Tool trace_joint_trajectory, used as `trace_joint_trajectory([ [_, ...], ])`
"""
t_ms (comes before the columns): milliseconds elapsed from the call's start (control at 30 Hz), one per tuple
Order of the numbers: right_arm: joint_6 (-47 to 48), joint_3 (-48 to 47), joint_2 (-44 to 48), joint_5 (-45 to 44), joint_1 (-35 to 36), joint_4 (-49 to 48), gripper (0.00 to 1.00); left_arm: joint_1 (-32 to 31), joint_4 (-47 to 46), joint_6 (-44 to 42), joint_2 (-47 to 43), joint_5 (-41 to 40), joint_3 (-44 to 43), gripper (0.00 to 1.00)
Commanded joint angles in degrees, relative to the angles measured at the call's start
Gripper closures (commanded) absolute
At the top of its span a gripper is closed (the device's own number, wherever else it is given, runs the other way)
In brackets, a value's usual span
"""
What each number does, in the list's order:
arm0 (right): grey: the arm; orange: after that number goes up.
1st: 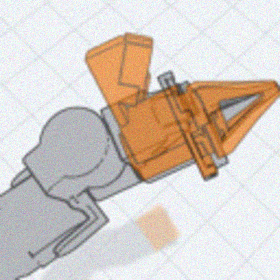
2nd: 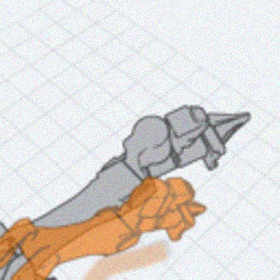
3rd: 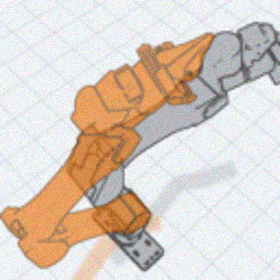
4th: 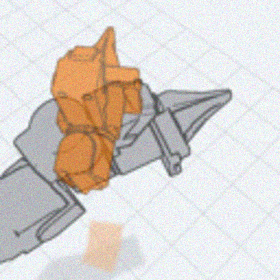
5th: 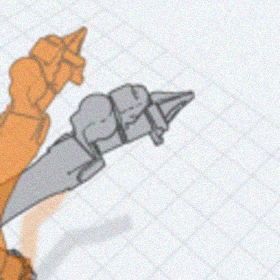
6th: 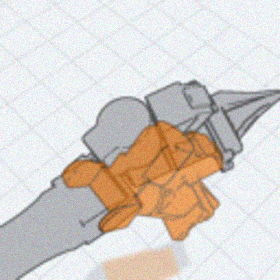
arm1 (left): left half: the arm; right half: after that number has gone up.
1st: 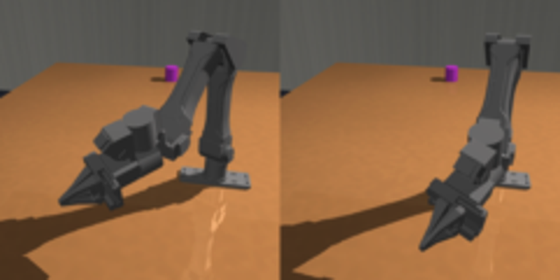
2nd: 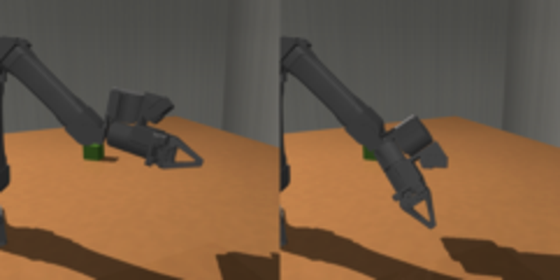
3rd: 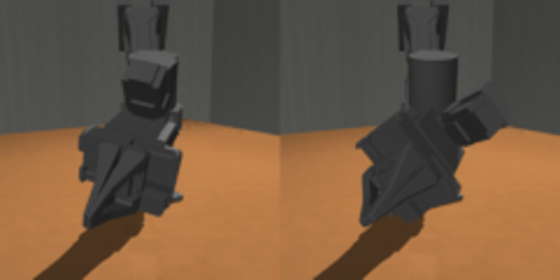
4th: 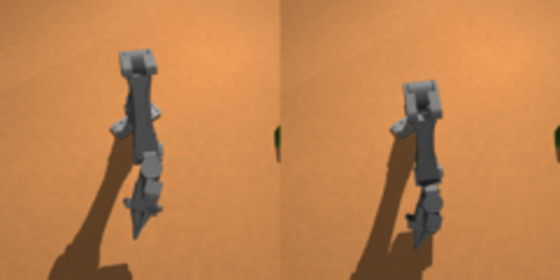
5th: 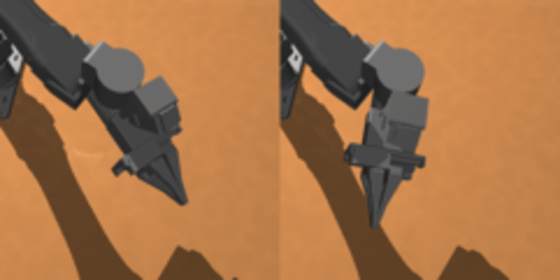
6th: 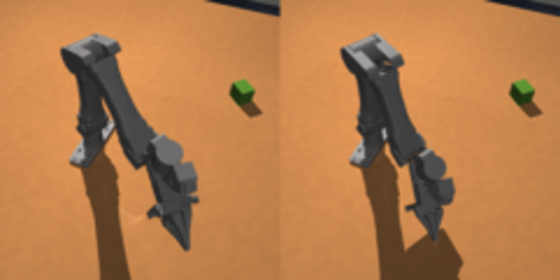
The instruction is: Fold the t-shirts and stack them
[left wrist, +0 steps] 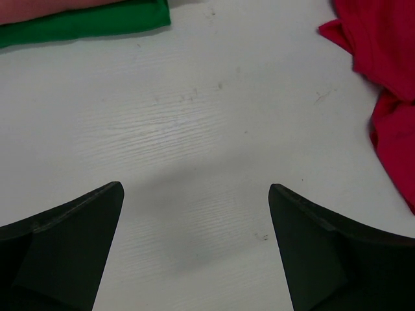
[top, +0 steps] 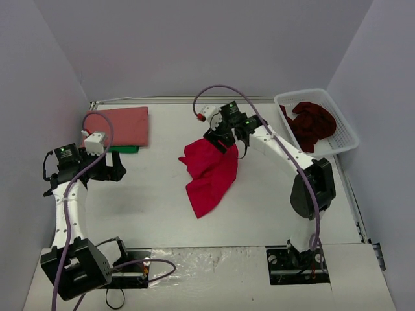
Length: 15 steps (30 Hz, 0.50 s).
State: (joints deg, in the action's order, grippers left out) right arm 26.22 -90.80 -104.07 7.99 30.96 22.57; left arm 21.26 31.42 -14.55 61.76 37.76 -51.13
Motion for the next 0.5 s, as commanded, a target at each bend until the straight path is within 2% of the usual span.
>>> trace_joint_trajectory([
  [0, 0.0, -3.6, -4.0, -5.3, 2.7, 2.9, 0.37, 2.6, -0.4, 2.5, 0.0, 2.6, -3.1, 0.06],
  [167, 0.3, -12.7, -13.7, -10.9, 5.5, 3.1, 0.37, 4.5, -0.7, 2.8, -1.5, 2.5, -3.0, 0.06],
  [300, 0.4, -23.5, -20.8, -11.2, 5.8, 4.4, 0.37, 6.0, -1.0, 2.7, -2.2, 3.4, -2.5, 0.06],
  [467, -0.5, -31.4, -27.8, -10.6, 7.7, 6.3, 0.36, 7.1, -0.6, 2.5, -1.1, 4.3, -2.6, 0.06],
])
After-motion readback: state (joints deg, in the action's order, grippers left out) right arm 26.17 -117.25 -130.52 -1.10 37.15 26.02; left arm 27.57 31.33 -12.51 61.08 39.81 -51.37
